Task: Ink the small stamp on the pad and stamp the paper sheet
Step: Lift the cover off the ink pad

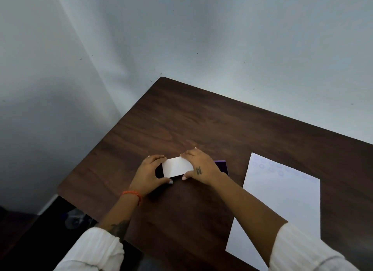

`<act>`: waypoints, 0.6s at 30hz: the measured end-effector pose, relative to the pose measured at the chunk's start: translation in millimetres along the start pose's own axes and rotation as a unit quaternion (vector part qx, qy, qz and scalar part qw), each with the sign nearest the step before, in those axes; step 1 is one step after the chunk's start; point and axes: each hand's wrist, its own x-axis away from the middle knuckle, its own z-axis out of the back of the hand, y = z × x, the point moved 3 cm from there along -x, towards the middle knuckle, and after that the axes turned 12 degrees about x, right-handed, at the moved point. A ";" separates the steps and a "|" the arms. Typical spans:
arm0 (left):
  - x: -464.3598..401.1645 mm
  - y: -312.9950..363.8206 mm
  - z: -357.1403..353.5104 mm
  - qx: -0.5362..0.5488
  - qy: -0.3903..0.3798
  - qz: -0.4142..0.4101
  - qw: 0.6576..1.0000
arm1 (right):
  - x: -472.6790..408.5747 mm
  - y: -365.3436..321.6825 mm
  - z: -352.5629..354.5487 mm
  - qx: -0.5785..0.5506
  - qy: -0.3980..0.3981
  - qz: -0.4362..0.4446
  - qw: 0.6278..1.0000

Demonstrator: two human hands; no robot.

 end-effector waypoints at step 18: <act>-1.7 5.0 -6.8 0.013 -0.018 0.012 1.000 | 6.7 1.0 -7.3 -0.059 -0.004 -0.005 0.998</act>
